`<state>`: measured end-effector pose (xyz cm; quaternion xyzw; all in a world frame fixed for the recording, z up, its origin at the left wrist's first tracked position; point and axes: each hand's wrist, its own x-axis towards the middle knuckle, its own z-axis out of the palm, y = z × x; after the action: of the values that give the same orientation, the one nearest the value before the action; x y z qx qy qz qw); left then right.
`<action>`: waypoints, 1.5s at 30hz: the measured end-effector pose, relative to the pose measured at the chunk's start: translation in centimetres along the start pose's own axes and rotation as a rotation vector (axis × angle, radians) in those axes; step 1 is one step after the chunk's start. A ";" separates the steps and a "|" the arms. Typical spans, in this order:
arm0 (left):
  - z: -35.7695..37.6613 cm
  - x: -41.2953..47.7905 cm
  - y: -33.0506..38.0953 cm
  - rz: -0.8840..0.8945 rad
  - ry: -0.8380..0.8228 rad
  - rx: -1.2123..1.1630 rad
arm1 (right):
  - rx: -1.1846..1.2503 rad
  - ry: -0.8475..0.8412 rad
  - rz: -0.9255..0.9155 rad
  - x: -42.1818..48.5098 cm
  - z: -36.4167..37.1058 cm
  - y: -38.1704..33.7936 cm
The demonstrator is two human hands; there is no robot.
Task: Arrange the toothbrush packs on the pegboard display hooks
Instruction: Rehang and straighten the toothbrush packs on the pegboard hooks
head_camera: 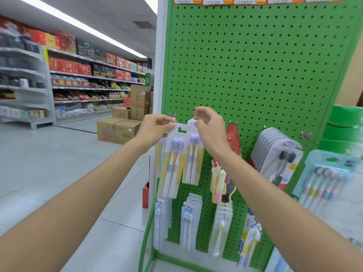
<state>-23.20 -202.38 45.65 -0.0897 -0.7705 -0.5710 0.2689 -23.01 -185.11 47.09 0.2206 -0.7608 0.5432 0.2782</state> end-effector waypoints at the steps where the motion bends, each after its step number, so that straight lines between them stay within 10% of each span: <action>1: -0.1 -0.6 -0.1 -0.005 0.004 -0.012 | 0.010 -0.022 0.021 -0.9 0.6 0.4; 16: 1.6 -11.5 -12.9 -0.430 -0.154 -0.160 | 0.264 -0.097 0.471 -10.7 6.7 10.8; 35: 4.5 -16.4 -17.3 -0.479 -0.057 -0.267 | 0.618 -0.434 0.669 -17.8 6.2 17.6; 45: 4.0 -15.5 -16.3 -0.463 0.202 -0.436 | 0.159 -0.848 0.664 -20.7 5.3 18.8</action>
<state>-18.71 -201.43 23.29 0.0896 -0.5995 -0.7744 0.1815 -20.53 -183.58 18.76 0.1885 -0.7917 0.5210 -0.2573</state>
